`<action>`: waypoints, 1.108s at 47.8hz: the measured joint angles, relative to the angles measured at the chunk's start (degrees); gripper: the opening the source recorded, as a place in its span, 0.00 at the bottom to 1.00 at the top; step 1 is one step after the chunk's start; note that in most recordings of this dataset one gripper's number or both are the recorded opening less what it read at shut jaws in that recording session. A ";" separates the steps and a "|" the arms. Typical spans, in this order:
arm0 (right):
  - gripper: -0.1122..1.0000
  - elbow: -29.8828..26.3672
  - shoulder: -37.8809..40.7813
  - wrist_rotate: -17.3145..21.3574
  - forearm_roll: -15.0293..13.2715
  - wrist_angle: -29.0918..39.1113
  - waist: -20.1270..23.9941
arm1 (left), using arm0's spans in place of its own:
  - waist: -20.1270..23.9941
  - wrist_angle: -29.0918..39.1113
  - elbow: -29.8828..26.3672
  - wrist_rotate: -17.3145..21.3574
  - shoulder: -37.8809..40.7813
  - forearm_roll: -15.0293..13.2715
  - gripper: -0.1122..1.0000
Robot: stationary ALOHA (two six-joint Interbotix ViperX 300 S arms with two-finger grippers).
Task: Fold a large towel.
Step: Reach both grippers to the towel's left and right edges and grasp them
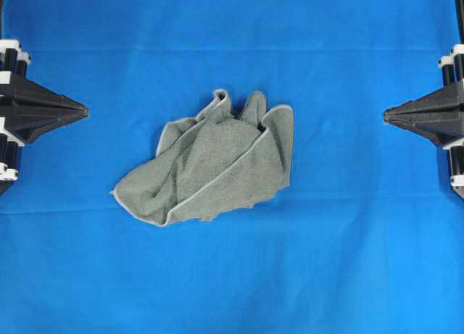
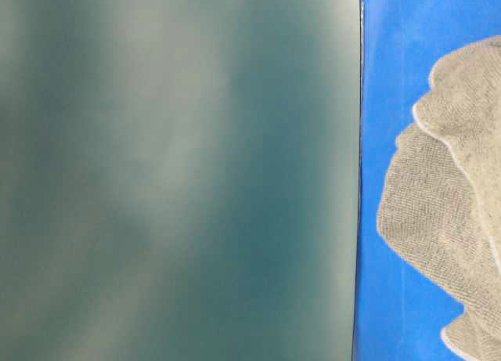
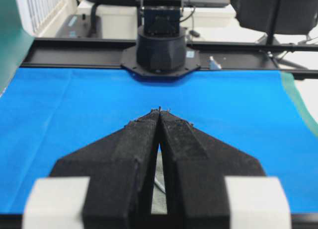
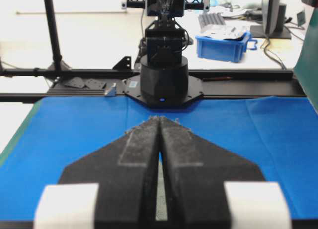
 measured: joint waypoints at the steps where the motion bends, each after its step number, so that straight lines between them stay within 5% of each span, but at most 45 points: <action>1: 0.10 0.00 0.00 0.00 0.00 0.00 -0.09 | 0.09 0.62 -0.18 0.00 0.18 -0.26 0.10; 17: 0.10 -4.13 10.72 1.32 0.09 10.63 -3.60 | -1.49 8.53 -2.11 -3.08 8.61 -2.02 0.10; 32: 0.11 -7.91 26.81 2.81 0.26 13.71 -9.23 | -6.42 8.88 -1.58 -18.28 18.90 -2.11 0.12; 38: 0.17 -10.55 34.01 3.08 0.26 15.21 -11.43 | -8.53 9.32 -1.32 -22.85 22.76 -2.11 0.30; 48: 0.65 -14.68 45.79 3.08 0.26 15.82 -13.36 | -9.05 10.28 -1.14 -30.06 31.73 -2.11 0.81; 53: 0.66 -16.26 50.36 3.08 0.18 15.82 -14.41 | -9.14 10.99 -1.14 -31.99 36.65 -2.11 0.89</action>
